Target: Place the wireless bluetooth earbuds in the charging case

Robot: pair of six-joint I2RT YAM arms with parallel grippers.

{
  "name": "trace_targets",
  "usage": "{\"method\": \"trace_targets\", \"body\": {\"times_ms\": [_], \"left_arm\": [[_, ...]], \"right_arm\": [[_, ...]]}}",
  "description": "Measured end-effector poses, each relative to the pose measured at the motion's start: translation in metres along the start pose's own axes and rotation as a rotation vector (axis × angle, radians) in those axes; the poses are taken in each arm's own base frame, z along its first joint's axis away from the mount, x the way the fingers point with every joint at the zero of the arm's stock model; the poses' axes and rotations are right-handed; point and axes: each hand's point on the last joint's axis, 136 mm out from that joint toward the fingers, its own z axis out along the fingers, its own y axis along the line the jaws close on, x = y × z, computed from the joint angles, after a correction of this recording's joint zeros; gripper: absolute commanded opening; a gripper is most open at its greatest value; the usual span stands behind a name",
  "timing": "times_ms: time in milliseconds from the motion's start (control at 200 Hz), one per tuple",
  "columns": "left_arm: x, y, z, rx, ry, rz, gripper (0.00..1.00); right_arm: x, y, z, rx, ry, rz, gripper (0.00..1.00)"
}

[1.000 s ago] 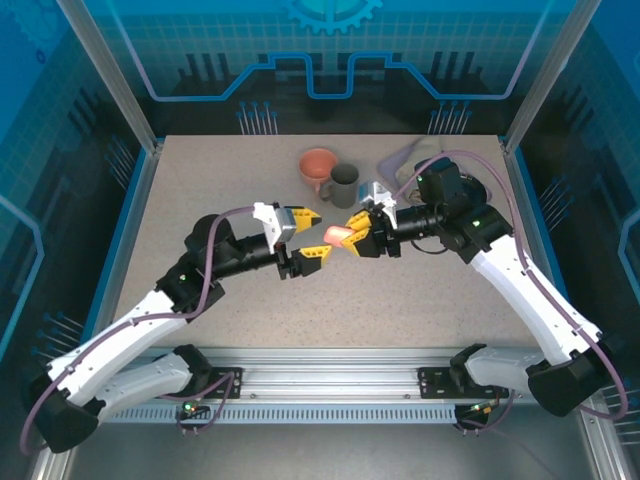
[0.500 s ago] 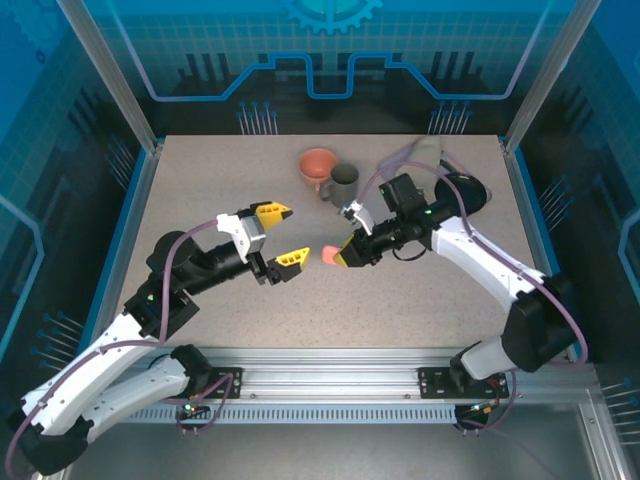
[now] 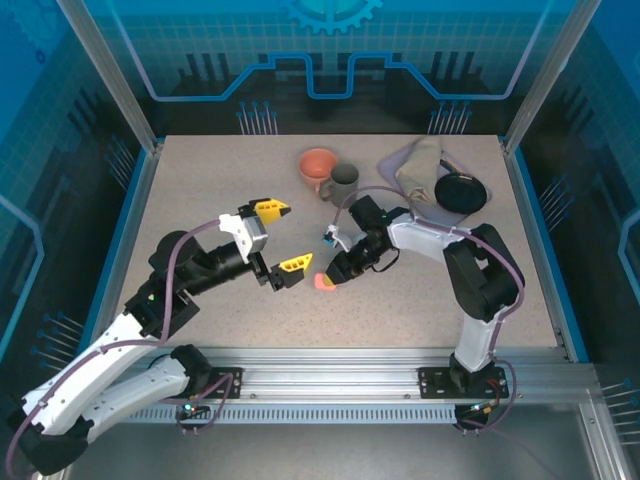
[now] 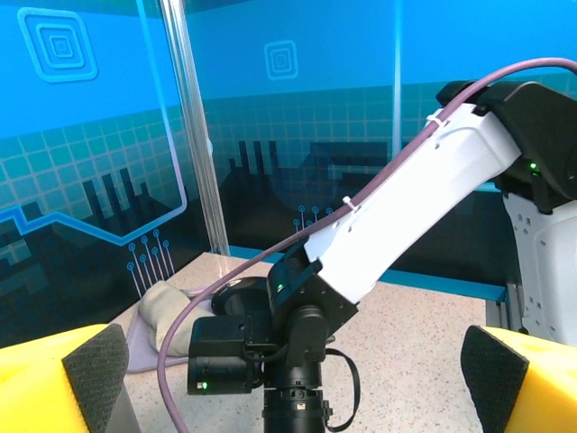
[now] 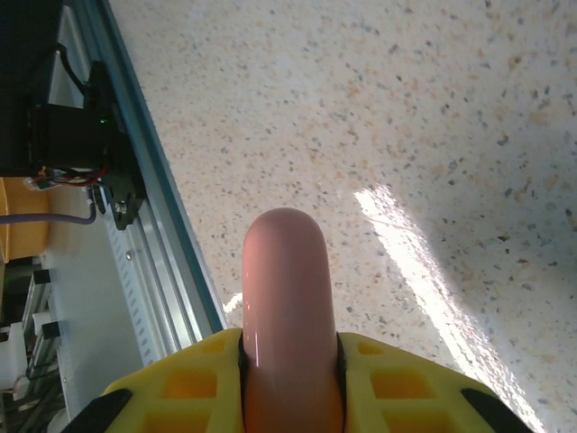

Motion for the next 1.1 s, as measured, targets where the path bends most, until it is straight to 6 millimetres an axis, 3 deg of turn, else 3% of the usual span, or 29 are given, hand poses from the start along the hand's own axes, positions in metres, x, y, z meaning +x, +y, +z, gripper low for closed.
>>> {"method": "trace_targets", "body": {"times_ms": [190,455,675,850,1100], "left_arm": [[0.030,0.002,0.003,-0.012,0.089,-0.034,0.99],[0.118,0.003,0.000,-0.051,0.334,-0.167,0.99],[0.174,0.005,-0.013,-0.121,0.473,-0.275,0.99],[0.195,0.009,-0.022,-0.180,0.524,-0.317,0.99],[0.198,0.015,-0.024,-0.225,0.529,-0.324,0.99]], "right_arm": [[0.000,-0.010,0.010,-0.002,0.023,0.033,0.21],[0.001,-0.015,0.015,-0.002,0.040,0.051,0.21],[0.004,-0.025,0.022,0.012,0.065,0.076,0.22],[0.007,-0.032,0.026,0.026,0.089,0.099,0.23],[0.007,-0.035,0.026,0.040,0.091,0.105,0.36]]}}
